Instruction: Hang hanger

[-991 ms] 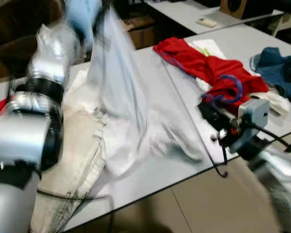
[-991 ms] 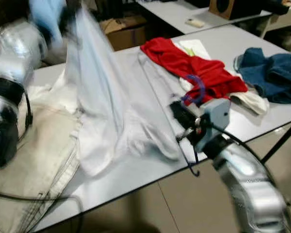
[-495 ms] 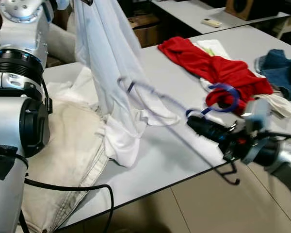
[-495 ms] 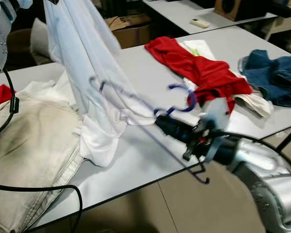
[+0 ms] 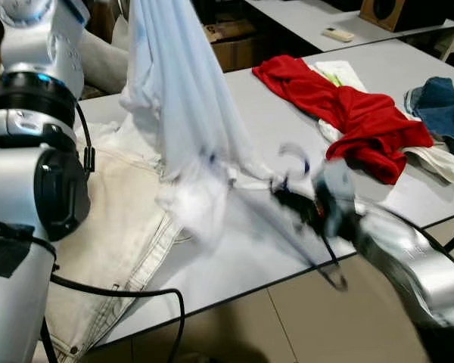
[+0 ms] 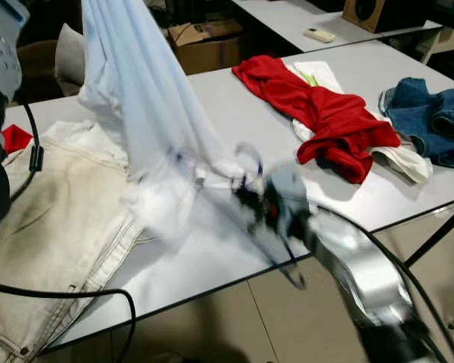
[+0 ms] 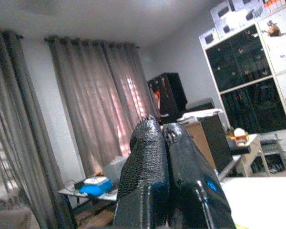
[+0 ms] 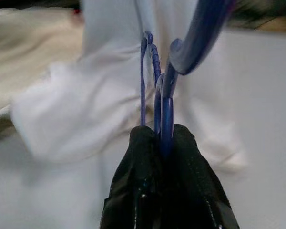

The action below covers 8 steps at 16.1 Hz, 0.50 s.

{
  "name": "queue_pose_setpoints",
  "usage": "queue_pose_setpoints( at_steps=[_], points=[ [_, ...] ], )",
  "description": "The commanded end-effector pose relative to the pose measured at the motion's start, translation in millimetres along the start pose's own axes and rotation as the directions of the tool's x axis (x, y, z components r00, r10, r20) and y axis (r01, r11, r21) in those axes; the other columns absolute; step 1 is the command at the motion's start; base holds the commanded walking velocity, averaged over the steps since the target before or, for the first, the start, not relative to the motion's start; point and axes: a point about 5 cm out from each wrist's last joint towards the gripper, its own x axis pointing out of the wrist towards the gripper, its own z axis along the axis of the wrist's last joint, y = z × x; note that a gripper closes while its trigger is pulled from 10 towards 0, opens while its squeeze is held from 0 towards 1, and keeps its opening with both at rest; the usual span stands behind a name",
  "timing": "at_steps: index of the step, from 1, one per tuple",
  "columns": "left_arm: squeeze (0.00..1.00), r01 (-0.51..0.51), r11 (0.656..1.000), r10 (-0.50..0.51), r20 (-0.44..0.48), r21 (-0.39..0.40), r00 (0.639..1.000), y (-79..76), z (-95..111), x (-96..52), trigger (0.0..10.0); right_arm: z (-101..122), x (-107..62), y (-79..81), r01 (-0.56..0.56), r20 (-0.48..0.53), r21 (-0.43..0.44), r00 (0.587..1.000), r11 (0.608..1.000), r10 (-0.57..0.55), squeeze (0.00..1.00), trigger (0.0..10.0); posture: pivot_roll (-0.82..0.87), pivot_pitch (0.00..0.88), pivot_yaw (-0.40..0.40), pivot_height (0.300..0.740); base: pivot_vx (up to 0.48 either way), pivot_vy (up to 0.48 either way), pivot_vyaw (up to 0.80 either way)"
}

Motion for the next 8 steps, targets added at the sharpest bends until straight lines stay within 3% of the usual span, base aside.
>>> queue_pose_setpoints(
  at_steps=[1, 2, 4, 6, 8],
  points=[
    [0.00, -0.046, 0.998, 0.044, 0.046, 0.031, 0.998, 11.7, 18, -0.3, 0.0, 4, -1.3, -11.4, 0.087, 0.037, -0.007, 0.996, 0.996, -0.087, 0.00, 10.0, -0.03, 0.000, 0.074, 0.740, 0.000, 0.000, 0.00],
    [0.00, -0.098, 0.994, 0.098, 0.000, 0.044, 0.995, 16.1, 10, -4.7, 0.0, 13, 0.8, -17.3, 0.128, 0.097, 0.021, 0.987, 0.992, -0.130, 0.00, 10.0, -0.02, 0.000, 0.070, 0.740, 0.000, 0.000, 0.00],
    [0.00, -0.224, 0.964, 0.246, -0.159, 0.145, 0.956, 25.9, -21, -22.8, 0.0, 25, -0.4, -15.7, 0.104, 0.185, 0.060, 0.976, 0.993, -0.113, 0.00, 10.0, -0.03, 0.000, 0.078, 0.740, 0.000, 0.000, 0.00],
    [0.00, -0.251, 0.957, 0.277, -0.195, 0.148, 0.941, 28.0, -31, -29.5, 0.0, 25, -2.5, -17.7, 0.136, 0.201, 0.069, 0.968, 0.988, -0.147, 0.00, 10.0, -0.04, 0.000, 0.085, 0.740, 0.000, 0.000, 0.00],
    [0.00, -0.218, 0.965, 0.246, -0.216, 0.145, 0.945, 25.0, -37, -32.2, 0.0, 23, -11.4, -31.8, 0.262, 0.233, 0.119, 0.930, 0.958, -0.283, 0.00, 10.0, -0.05, 0.000, 0.095, 0.740, 0.000, 0.000, 0.00]
  ],
)
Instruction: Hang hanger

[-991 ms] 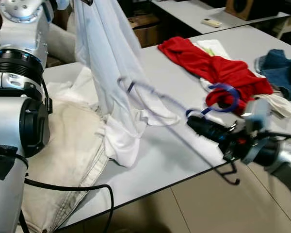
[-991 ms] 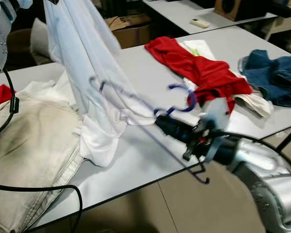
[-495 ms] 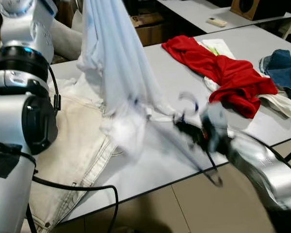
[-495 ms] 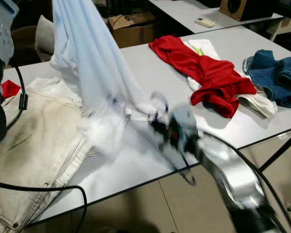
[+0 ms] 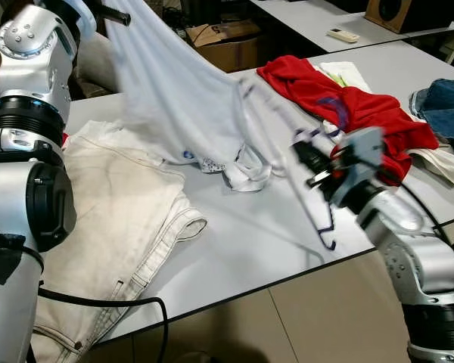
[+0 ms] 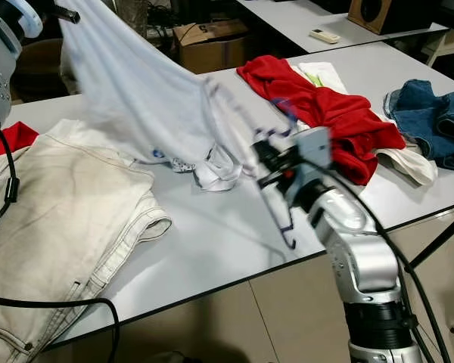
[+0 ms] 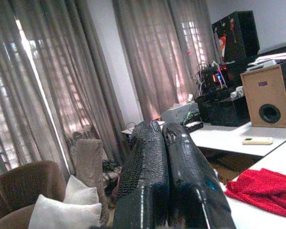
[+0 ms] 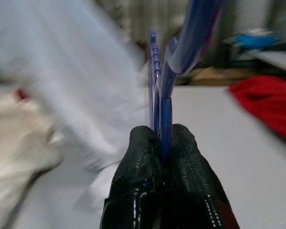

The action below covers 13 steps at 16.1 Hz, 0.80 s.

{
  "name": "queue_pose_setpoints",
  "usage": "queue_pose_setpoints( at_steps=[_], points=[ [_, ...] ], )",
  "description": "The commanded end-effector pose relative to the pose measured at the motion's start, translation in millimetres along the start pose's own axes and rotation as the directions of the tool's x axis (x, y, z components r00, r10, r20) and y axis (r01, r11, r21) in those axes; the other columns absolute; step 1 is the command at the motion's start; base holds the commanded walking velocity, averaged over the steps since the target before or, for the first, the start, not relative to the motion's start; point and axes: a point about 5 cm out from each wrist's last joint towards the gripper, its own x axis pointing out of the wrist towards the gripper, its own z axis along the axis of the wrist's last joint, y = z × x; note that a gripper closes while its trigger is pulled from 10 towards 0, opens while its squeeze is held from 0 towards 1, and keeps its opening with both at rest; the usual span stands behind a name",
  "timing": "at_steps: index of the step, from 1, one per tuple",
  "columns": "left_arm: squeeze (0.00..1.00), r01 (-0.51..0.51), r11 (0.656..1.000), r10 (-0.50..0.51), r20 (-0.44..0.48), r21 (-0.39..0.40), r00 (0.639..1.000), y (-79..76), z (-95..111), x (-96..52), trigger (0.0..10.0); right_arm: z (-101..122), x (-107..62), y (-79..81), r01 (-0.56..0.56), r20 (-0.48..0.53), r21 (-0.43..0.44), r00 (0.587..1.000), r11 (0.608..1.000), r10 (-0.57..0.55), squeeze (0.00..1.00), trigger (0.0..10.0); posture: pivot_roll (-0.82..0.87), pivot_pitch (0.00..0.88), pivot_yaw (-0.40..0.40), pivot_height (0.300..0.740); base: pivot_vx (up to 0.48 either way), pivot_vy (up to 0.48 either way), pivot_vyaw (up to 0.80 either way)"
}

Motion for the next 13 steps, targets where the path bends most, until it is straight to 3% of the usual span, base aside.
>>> queue_pose_setpoints(
  at_steps=[1, 4, 6, 7, 8, 10, 12, 13],
  points=[
    [0.00, 0.015, 0.999, -0.016, 0.011, 0.038, 1.000, 1.8, 6, 0.5, 0.0, 4, -5.7, -12.5, 0.084, 0.040, 0.007, 0.996, 0.996, -0.084, 0.00, 10.0, -0.05, 0.000, 0.099, 0.740, 0.000, 0.000, 0.00],
    [0.00, 0.107, 0.991, -0.103, -0.047, 0.086, 0.994, -7.0, -1, 0.6, 0.0, 15, -11.6, -19.7, 0.074, 0.092, 0.023, 0.993, 0.997, -0.076, 0.00, 10.0, -0.04, 0.000, 0.097, 0.740, 0.000, 0.000, 0.00],
    [0.00, 0.164, 0.980, -0.157, -0.066, 0.112, 0.985, -14.5, -1, 2.7, 0.0, 23, -23.7, 3.4, -0.198, 0.098, 0.014, 0.976, 0.980, 0.195, 0.00, 10.0, -0.04, 0.000, 0.098, 0.740, 0.000, 0.000, 0.00],
    [0.00, 0.157, 0.982, -0.150, -0.069, 0.110, 0.986, -14.1, -1, 3.0, 0.0, 24, -27.9, 9.9, -0.265, 0.090, 0.013, 0.961, 0.964, 0.263, 0.00, 10.0, -0.04, 0.000, 0.100, 0.740, 0.000, 0.000, 0.00],
    [0.00, 0.147, 0.984, -0.139, -0.074, 0.105, 0.987, -13.1, -1, 3.1, 0.0, 23, -34.4, 19.0, -0.354, 0.058, 0.014, 0.934, 0.935, 0.352, 0.00, 10.0, -0.04, 0.000, 0.102, 0.740, 0.000, 0.000, 0.00],
    [0.00, 0.163, 0.984, -0.159, -0.056, 0.067, 0.986, -14.4, 3, 4.4, 0.0, 4, -50.8, 33.5, -0.509, -0.107, 0.027, 0.854, 0.860, 0.509, 0.00, 10.0, -0.05, 0.000, 0.112, 0.740, 0.000, 0.000, 0.00],
    [0.00, 0.186, 0.981, -0.184, -0.035, 0.061, 0.982, -13.2, 10, 4.2, 0.0, -5, -57.2, 37.2, -0.549, -0.177, 0.062, 0.816, 0.833, 0.551, 0.00, 10.0, -0.05, 0.000, 0.113, 0.740, 0.000, 0.000, 0.00],
    [0.00, 0.212, 0.976, -0.213, 0.006, 0.049, 0.977, -10.4, 25, 5.0, 0.0, -14, -55.4, 37.4, -0.538, -0.229, 0.080, 0.809, 0.839, 0.541, 0.00, 10.0, -0.04, 0.000, 0.109, 0.740, 0.000, 0.000, 0.00]
  ],
)
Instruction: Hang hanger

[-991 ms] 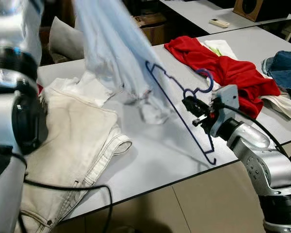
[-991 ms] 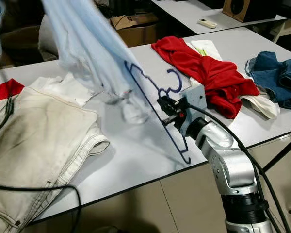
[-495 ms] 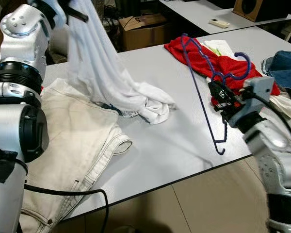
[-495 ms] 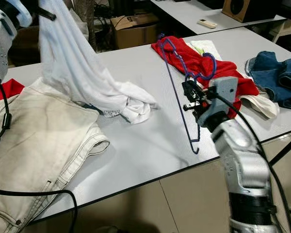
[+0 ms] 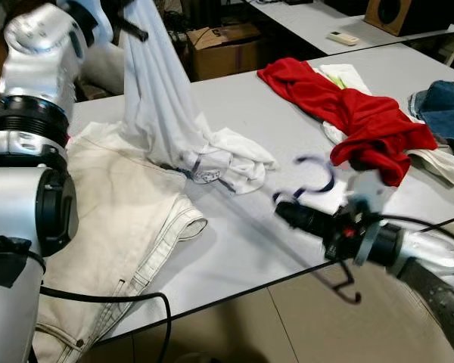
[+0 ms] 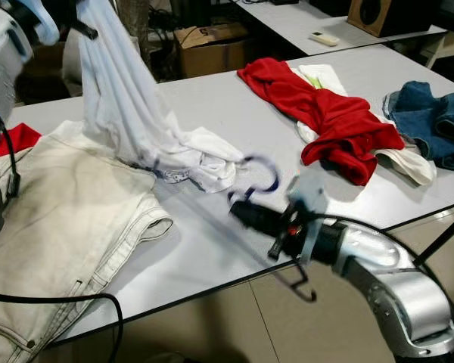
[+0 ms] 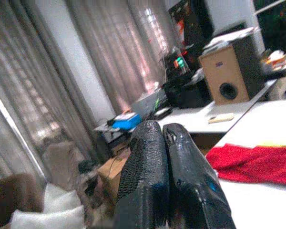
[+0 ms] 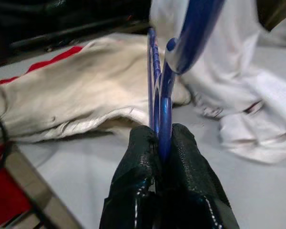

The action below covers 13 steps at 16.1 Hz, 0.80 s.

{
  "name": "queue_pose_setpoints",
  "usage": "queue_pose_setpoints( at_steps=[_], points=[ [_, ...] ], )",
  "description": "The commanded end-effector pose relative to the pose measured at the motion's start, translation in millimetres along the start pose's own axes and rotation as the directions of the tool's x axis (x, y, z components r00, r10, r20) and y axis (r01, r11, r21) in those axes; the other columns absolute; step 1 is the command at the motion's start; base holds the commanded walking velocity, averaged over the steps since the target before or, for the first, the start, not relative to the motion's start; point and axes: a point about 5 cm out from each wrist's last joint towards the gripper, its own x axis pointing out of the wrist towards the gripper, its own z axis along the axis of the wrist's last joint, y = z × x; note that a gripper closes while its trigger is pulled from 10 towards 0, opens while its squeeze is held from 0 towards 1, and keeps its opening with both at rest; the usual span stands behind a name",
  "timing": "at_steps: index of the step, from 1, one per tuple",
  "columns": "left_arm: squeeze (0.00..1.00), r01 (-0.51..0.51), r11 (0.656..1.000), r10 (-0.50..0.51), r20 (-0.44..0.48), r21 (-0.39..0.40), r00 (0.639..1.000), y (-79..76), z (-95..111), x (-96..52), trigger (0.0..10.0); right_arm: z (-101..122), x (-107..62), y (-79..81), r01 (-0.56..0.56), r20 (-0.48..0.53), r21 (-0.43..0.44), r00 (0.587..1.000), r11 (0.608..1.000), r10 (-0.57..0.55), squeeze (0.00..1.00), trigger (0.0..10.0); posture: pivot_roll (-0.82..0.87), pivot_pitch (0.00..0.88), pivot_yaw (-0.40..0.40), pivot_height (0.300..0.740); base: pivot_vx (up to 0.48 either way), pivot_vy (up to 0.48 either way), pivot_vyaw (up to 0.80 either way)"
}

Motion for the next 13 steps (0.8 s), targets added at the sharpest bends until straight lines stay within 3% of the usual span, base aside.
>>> queue_pose_setpoints(
  at_steps=[1, 3, 7, 10, 13],
  points=[
    [0.00, 0.056, 0.998, -0.055, 0.085, -0.017, 0.995, 5.7, 27, -1.8, 0.0, -4, 5.2, -2.5, 0.002, -0.047, -0.004, 0.999, 1.000, -0.002, 0.00, 10.0, -0.04, 0.000, 0.109, 0.740, 0.000, 0.000, 0.00],
    [0.00, 0.237, 0.970, -0.228, 0.128, -0.058, 0.965, -4.2, 48, -8.1, 0.0, -6, 17.7, -16.0, 0.075, -0.064, -0.027, 0.995, 0.997, -0.076, 0.00, 10.0, -0.02, 0.000, 0.101, 0.740, 0.000, 0.000, 0.00],
    [0.00, 0.446, 0.892, -0.437, 0.120, -0.068, 0.891, -18.6, 67, -30.8, 0.0, 0, 31.7, -35.4, 0.138, -0.061, -0.072, 0.988, 0.988, -0.143, 0.00, 10.0, 0.01, 0.000, 0.091, 0.740, 0.000, 0.000, 0.00],
    [0.00, 0.366, 0.927, -0.361, 0.070, -0.083, 0.930, -1.7, 70, -43.5, 0.0, 5, 21.4, -45.1, 0.107, -0.115, -0.137, 0.986, 0.985, -0.123, 0.00, 10.0, 0.02, 0.000, 0.084, 0.740, 0.000, 0.000, 0.00],
    [0.00, 0.356, 0.918, -0.336, 0.137, -0.174, 0.932, 6.9, 89, -54.3, 0.0, 24, -2.8, -79.5, 0.271, -0.070, -0.202, 0.955, 0.941, -0.289, 0.00, 10.0, 0.02, 0.000, 0.092, 0.740, 0.000, 0.000, 0.00]
  ],
)
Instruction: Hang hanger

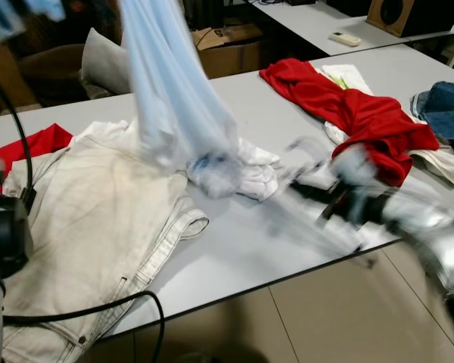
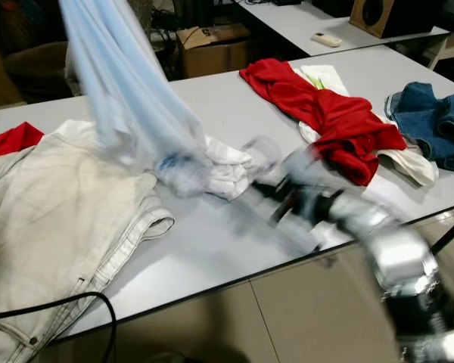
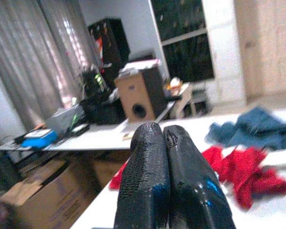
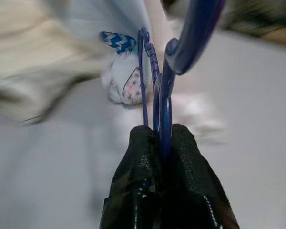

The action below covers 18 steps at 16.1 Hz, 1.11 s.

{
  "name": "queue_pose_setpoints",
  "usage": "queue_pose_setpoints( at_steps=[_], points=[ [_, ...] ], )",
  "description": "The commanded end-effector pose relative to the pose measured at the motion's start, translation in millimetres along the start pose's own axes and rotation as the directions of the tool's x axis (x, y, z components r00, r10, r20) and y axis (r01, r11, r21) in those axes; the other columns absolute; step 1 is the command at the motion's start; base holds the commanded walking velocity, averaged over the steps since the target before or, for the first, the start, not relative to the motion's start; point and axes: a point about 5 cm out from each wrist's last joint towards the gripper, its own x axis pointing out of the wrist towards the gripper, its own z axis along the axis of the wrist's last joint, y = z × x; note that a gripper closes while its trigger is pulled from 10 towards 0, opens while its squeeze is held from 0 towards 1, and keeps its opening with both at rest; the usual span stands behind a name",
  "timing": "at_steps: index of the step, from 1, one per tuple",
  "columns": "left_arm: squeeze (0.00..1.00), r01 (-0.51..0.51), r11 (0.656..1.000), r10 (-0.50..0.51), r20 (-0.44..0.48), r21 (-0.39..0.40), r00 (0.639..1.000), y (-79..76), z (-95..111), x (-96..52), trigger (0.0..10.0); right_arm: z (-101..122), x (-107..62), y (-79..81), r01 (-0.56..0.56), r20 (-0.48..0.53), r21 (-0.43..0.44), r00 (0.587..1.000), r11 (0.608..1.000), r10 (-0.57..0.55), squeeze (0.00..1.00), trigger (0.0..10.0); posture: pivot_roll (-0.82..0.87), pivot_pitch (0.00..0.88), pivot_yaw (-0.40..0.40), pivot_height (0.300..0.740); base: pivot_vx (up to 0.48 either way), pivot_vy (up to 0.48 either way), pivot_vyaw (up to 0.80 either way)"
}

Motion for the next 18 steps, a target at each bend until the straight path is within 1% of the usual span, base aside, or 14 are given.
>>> queue_pose_setpoints(
  at_steps=[1, 4, 5, 7, 8, 10, 11, 12, 13, 14, 15, 16, 17, 18],
  points=[
    [0.00, -0.001, 1.000, 0.000, 0.049, 0.003, 0.999, -1.3, 18, -5.4, 0.0, 9, -4.8, -10.5, 0.053, 0.047, -0.013, 0.998, 0.998, -0.053, 0.00, 10.0, 0.02, 0.000, 0.092, 0.740, 0.000, 0.000, 0.00],
    [0.00, -0.123, 0.988, 0.113, -0.103, -0.092, 0.988, 8.3, -26, -14.1, 0.0, 28, -16.2, -18.3, 0.022, 0.126, -0.010, 0.992, 1.000, -0.020, 0.00, 10.0, 0.02, 0.000, 0.094, 0.740, 0.000, 0.000, 0.00],
    [0.00, -0.262, 0.946, 0.216, -0.230, -0.189, 0.949, 13.7, -70, -23.5, 0.0, 29, -15.9, -27.2, 0.077, 0.148, -0.001, 0.986, 0.997, -0.076, 0.00, 10.0, 0.02, 0.000, 0.099, 0.740, 0.000, 0.000, 0.00],
    [0.00, -0.416, 0.877, 0.306, -0.388, -0.239, 0.869, 12.9, -122, -38.2, 0.0, 29, -12.7, -31.5, 0.108, 0.188, 0.040, 0.976, 0.993, -0.113, 0.00, 10.0, 0.02, 0.000, 0.099, 0.740, 0.000, 0.000, 0.00],
    [0.00, -0.486, 0.831, 0.319, -0.484, -0.271, 0.815, 6.7, -154, -47.7, 0.0, 27, -9.0, -29.5, 0.100, 0.207, 0.075, 0.972, 0.992, -0.114, 0.00, 10.0, 0.02, 0.000, 0.098, 0.740, 0.000, 0.000, 0.00],
    [0.00, -0.549, 0.793, 0.332, -0.568, -0.264, 0.753, -1.4, -184, -58.3, 0.0, 23, -4.4, -25.7, 0.093, 0.206, 0.092, 0.972, 0.991, -0.110, 0.00, 10.0, 0.02, 0.000, 0.098, 0.740, 0.000, 0.000, 0.00],
    [0.00, -0.620, 0.771, 0.401, -0.649, -0.142, 0.647, -5.8, -213, -74.2, 0.0, 18, 0.5, -19.3, 0.080, 0.200, 0.102, 0.975, 0.992, -0.099, 0.00, 10.0, 0.02, 0.000, 0.096, 0.740, 0.000, 0.000, 0.00],
    [0.00, -0.649, 0.758, 0.452, -0.662, -0.068, 0.598, -4.9, -221, -80.7, 6.6, 16, 2.0, -16.1, 0.073, 0.200, 0.107, 0.975, 0.992, -0.094, 0.00, 10.0, 0.02, 0.000, 0.095, 0.740, 0.000, 0.000, 0.00],
    [0.44, -0.650, 0.758, 0.540, -0.606, 0.050, 0.584, 2.7, -217, -85.6, 10.0, 13, 3.5, -10.7, 0.070, 0.207, 0.117, 0.974, 0.991, -0.093, 0.00, 10.0, 0.02, 0.000, 0.096, 0.740, 0.000, 0.000, 0.00],
    [1.00, -0.619, 0.785, 0.522, -0.584, 0.042, 0.622, 3.8, -211, -84.1, 10.0, 13, 3.0, -9.5, 0.074, 0.210, 0.123, 0.973, 0.990, -0.099, 0.00, 10.0, 0.02, 0.000, 0.097, 0.740, 0.000, 0.000, 0.00],
    [1.00, -0.589, 0.805, 0.514, -0.578, 0.070, 0.634, 4.9, -207, -84.4, 10.0, 12, 2.5, -8.5, 0.076, 0.213, 0.127, 0.972, 0.989, -0.101, 0.00, 10.0, 0.02, 0.000, 0.096, 0.740, 0.000, 0.000, 0.00],
    [1.00, -0.520, 0.841, 0.507, -0.546, 0.146, 0.667, 9.8, -196, -84.2, 10.0, 12, 1.0, -5.4, 0.079, 0.215, 0.133, 0.971, 0.988, -0.107, 0.00, 10.0, 0.02, 0.000, 0.099, 0.740, 0.000, 0.000, 0.00],
    [1.00, -0.503, 0.847, 0.511, -0.529, 0.173, 0.678, 12.5, -191, -84.0, 10.0, 12, 0.3, -4.2, 0.081, 0.215, 0.135, 0.971, 0.988, -0.109, 0.00, 10.0, 0.02, 0.000, 0.100, 0.740, 0.000, 0.000, 0.00],
    [1.00, -0.448, 0.877, 0.473, -0.484, 0.175, 0.737, 15.8, -177, -78.7, 10.0, 9, -3.3, -1.7, 0.091, 0.206, 0.139, 0.971, 0.986, -0.119, 0.00, 10.0, 0.03, 0.000, 0.102, 0.740, 0.000, 0.000, 0.00]
  ],
)
